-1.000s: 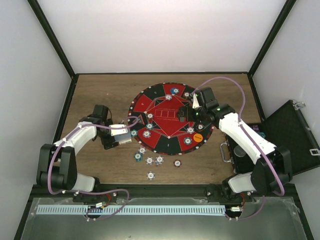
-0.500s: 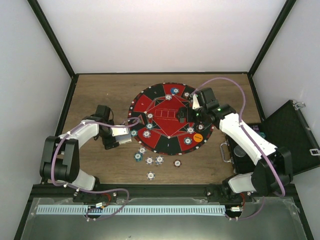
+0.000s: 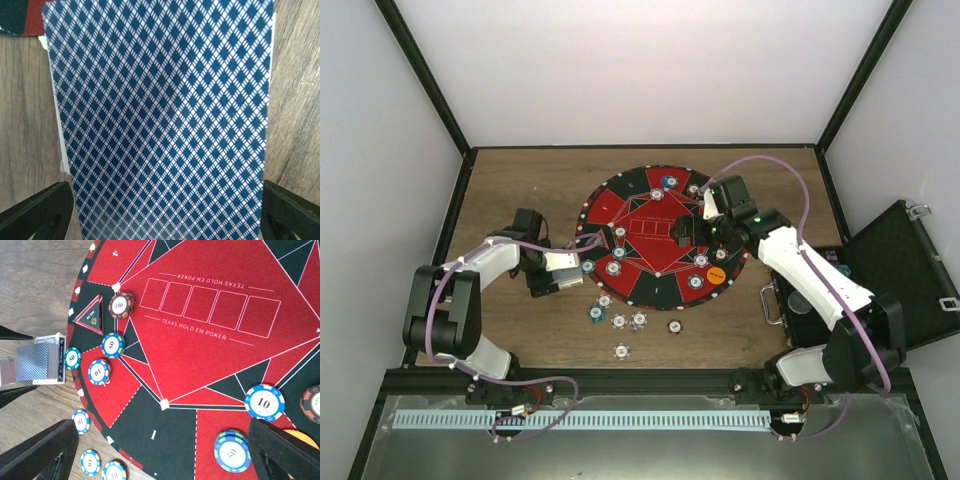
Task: Distribute texas hold em gaming equipment
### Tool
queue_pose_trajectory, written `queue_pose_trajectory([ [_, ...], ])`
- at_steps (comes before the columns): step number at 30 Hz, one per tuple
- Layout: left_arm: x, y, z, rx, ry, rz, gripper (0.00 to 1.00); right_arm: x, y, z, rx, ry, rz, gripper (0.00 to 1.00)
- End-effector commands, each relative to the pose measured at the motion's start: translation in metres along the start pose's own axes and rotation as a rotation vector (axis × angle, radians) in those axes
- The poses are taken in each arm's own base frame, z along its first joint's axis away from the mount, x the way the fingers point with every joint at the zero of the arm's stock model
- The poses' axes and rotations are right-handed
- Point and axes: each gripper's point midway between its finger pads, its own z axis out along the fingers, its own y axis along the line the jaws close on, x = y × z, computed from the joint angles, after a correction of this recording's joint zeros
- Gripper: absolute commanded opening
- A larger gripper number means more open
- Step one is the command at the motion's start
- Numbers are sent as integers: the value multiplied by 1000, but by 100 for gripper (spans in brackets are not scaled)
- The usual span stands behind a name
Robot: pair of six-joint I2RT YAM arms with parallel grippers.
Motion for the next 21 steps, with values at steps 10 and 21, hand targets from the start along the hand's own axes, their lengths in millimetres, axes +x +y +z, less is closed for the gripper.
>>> queue_pose_trajectory([
  [10, -6, 3, 4, 28, -35, 84, 95, 0, 9, -2, -29, 6, -29, 91],
  [21, -1, 7, 3, 34, -27, 76, 89, 2, 9, 1, -34, 14, -29, 86],
])
